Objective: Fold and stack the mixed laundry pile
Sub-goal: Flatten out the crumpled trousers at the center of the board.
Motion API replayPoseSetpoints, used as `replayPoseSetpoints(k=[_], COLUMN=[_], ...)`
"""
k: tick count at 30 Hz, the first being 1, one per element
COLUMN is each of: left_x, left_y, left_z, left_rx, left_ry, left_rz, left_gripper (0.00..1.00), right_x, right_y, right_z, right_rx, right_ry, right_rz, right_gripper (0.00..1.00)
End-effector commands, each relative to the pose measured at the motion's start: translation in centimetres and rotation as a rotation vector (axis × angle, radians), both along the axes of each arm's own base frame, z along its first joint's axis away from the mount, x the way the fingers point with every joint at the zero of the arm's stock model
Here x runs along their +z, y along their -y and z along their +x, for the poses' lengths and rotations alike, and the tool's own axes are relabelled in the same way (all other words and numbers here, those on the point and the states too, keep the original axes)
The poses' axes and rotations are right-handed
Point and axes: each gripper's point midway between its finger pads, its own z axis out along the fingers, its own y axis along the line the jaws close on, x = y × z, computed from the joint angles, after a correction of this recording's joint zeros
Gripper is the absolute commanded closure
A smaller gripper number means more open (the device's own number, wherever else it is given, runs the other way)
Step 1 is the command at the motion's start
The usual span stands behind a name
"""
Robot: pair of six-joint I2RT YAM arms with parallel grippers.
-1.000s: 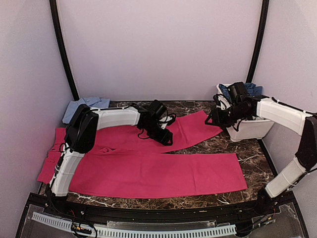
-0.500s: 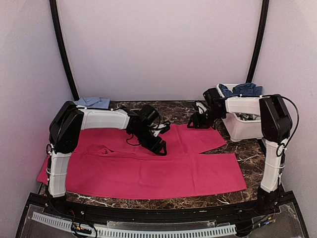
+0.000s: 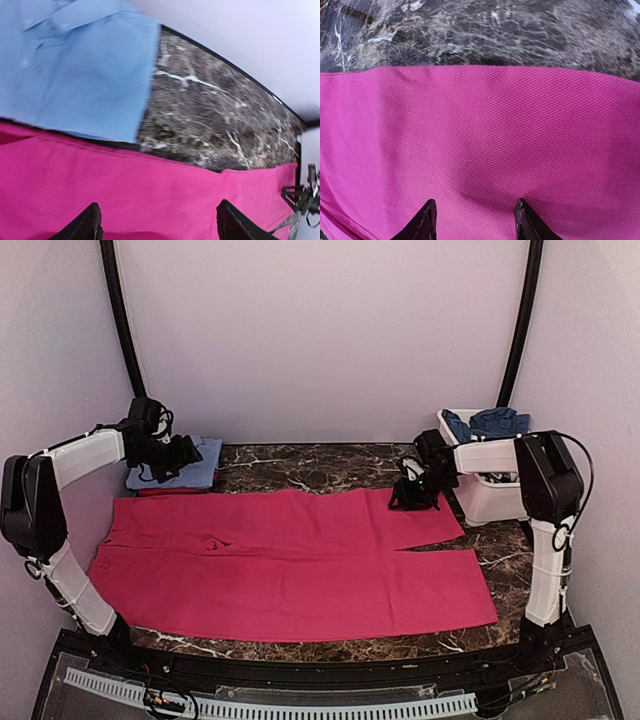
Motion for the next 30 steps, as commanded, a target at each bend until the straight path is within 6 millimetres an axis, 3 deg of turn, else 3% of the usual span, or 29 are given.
replayPoseSetpoints(k=[1,2,5,7,8,9,12,14,22,30], left_x=[-3.7,-4.0,-4.6,-4.4,-4.2,-4.2,-4.3,-4.5,-4.4,-5.0], left_y=[-6.6,-8.8,-11.7,-13.4,-14.2,-15.0,-16.0,-16.7,-17.2,-17.4], left_z=[-2.0,-2.3,-3.0,-3.5,-3.7,-4.0,-3.9,-3.9,-3.6,-3.6], left_rx=[0.266,0.324,0.409,0.458,0.481,0.504,0.523,0.539,0.553,0.562], left_ry=[-0.143,-0.157,-0.179,-0.182,-0.181,-0.181,-0.176,-0.186,-0.186,-0.195], left_rz=[-0.005,0.004,0.01,0.042,0.048,0.036,-0.021,-0.048,-0.053,-0.049], left_gripper=[0.22,0.22,0.22,0.21,0.17,0.12,0.1,0.1,0.1,0.1], right_x=[-0.8,-0.8,-0.2,1.2,2.5,3.7,7.6,8.8,6.5,3.2], right_y=[3.2,3.6,4.3,4.0,3.8,3.6,2.8,2.4,1.9,1.2], right_z=[-2.6,-3.2,-5.1,-5.8,-5.6,-5.2,-2.6,-0.7,4.4,6.2], right_rx=[-0.076,-0.092,-0.11,-0.093,-0.079,-0.068,0.003,0.062,0.157,0.205], right_ry=[-0.061,-0.071,-0.087,-0.063,-0.026,0.013,0.159,0.224,0.247,0.19], right_rz=[-0.069,-0.071,-0.055,-0.023,-0.003,0.006,0.012,-0.021,-0.143,-0.173], right_gripper=[0.49,0.48,0.48,0.48,0.47,0.46,0.41,0.4,0.3,0.23])
